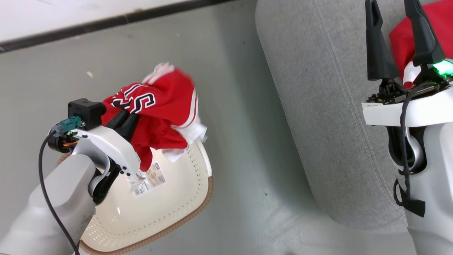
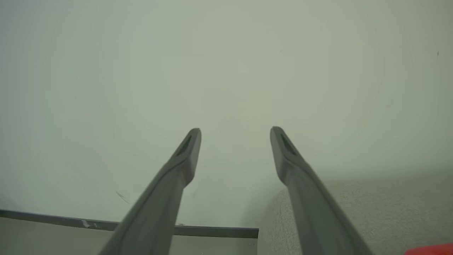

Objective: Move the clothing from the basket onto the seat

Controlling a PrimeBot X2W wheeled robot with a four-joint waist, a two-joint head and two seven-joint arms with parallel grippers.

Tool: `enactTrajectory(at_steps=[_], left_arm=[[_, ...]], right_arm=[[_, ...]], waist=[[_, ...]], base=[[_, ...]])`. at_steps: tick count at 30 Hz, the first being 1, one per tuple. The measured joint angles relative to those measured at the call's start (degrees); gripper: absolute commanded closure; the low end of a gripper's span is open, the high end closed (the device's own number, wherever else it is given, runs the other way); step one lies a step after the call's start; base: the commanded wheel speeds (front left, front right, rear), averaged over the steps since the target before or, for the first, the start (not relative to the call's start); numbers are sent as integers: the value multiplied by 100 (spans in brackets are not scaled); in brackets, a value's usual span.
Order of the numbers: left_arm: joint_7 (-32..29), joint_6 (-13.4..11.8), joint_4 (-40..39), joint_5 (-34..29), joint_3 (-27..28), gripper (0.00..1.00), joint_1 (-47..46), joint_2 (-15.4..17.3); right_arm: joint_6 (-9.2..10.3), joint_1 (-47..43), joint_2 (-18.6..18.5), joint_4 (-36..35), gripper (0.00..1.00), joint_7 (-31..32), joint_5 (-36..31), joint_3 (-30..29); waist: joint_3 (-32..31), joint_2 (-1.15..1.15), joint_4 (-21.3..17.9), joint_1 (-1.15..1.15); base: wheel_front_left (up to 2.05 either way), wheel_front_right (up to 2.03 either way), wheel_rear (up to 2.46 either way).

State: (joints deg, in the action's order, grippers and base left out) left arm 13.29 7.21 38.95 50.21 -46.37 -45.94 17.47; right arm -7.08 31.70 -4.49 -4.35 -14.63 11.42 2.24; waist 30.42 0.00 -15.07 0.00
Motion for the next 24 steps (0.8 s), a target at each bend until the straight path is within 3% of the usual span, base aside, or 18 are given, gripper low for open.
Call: enactTrajectory(at_steps=[24], left_arm=[[92,0,-1303,197,420,100,197,260]], right_arm=[[0,-851,-315,682,0,0,219,571]], waist=[[-1533,0,556,0]], base=[[0,0,0]])
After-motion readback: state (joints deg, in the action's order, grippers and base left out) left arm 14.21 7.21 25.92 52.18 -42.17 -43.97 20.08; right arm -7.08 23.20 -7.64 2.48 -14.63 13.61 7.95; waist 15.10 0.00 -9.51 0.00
